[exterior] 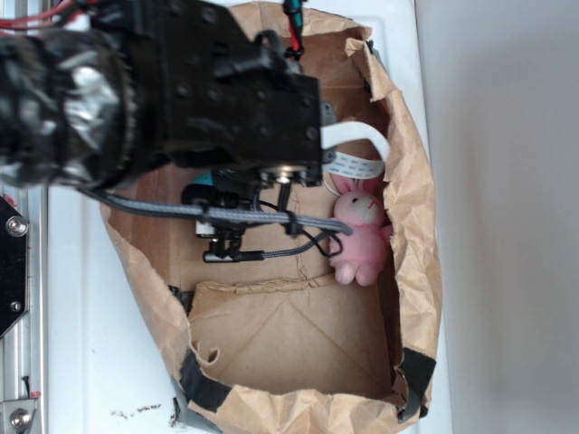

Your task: Grab the green ball.

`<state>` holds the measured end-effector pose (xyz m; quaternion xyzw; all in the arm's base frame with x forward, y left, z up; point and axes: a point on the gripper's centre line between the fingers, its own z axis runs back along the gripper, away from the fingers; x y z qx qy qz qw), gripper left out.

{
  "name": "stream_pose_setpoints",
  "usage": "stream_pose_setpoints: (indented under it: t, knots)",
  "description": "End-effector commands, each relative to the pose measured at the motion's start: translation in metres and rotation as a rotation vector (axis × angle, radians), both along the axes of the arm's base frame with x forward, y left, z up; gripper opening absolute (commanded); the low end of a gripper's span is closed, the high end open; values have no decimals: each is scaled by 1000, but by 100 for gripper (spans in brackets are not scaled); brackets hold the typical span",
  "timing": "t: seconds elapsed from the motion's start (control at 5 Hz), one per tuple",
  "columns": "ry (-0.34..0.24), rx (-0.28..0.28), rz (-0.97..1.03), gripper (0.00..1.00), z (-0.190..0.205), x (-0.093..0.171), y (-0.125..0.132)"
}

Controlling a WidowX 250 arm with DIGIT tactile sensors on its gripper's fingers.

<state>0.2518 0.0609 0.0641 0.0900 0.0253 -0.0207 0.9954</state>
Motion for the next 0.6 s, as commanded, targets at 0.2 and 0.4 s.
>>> stream_pose_setpoints:
  t: [0.2,0.4]
  knots:
    - [-39,-28,-27,100,31,2,-11]
    - [-43,-53,-50,100,31,-2,-11]
